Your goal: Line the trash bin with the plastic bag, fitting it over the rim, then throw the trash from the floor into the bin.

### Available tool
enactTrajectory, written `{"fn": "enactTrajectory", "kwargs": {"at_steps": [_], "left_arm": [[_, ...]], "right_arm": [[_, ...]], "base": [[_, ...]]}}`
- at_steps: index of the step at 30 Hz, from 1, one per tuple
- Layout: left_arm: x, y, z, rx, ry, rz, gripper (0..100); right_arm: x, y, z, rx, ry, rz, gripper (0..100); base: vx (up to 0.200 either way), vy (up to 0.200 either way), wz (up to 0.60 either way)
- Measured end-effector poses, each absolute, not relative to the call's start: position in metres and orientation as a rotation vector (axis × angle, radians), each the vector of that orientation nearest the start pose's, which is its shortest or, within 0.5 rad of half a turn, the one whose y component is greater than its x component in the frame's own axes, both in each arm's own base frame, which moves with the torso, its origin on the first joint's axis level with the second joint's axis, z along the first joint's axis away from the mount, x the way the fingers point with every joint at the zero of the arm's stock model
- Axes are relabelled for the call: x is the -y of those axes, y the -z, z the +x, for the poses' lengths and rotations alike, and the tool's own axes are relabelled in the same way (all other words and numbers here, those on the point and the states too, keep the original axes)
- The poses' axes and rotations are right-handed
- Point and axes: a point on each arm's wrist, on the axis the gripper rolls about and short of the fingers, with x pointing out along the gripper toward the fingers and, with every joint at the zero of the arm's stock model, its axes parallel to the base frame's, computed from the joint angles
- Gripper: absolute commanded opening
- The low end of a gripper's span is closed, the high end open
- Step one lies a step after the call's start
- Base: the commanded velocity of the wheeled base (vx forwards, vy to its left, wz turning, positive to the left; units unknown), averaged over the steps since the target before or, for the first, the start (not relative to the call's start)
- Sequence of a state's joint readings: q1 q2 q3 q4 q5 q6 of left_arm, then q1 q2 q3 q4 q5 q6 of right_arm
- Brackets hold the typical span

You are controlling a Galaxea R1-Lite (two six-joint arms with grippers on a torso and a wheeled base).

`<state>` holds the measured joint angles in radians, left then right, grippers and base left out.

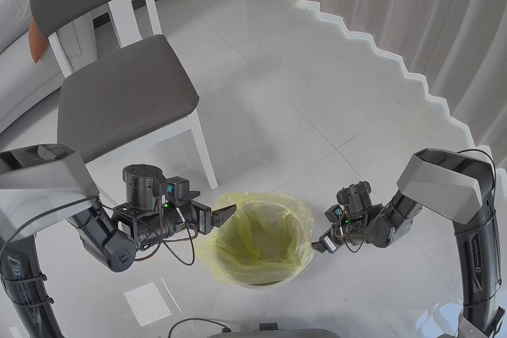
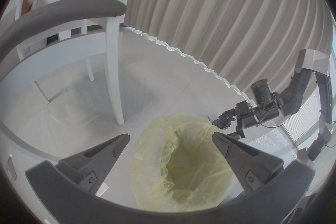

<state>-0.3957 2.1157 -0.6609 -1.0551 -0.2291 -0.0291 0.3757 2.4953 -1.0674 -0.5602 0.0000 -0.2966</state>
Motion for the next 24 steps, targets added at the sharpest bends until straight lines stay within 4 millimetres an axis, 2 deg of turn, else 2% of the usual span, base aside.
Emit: {"fn": "enactTrajectory", "kwargs": {"at_steps": [3,6,12,14,17,24], "left_arm": [[0.137,-0.053,0.314,-0.411,0.612,0.006,100],[0.136,-0.053,0.312,-0.407,0.620,0.005,100],[0.132,-0.054,0.309,-0.393,0.631,-0.002,100],[0.130,-0.054,0.310,-0.391,0.628,-0.004,100],[0.122,-0.055,0.312,-0.377,0.617,-0.011,100],[0.106,-0.059,0.309,-0.303,0.611,-0.025,100]], "right_arm": [[-0.142,0.056,0.373,-0.812,-0.470,-0.437,100],[-0.136,0.044,0.367,-0.802,-0.459,-0.431,100],[-0.132,0.000,0.348,-0.685,-0.475,-0.404,100],[-0.138,-0.012,0.339,-0.640,-0.498,-0.404,100],[-0.160,-0.025,0.321,-0.574,-0.568,-0.416,100],[-0.197,-0.039,0.291,-0.492,-0.694,-0.456,100]], "base": [[0.000,0.000,0.00],[0.000,0.000,0.00],[0.000,0.000,0.00],[0.000,0.000,0.00],[0.000,0.000,0.00],[0.000,0.000,0.00]]}}
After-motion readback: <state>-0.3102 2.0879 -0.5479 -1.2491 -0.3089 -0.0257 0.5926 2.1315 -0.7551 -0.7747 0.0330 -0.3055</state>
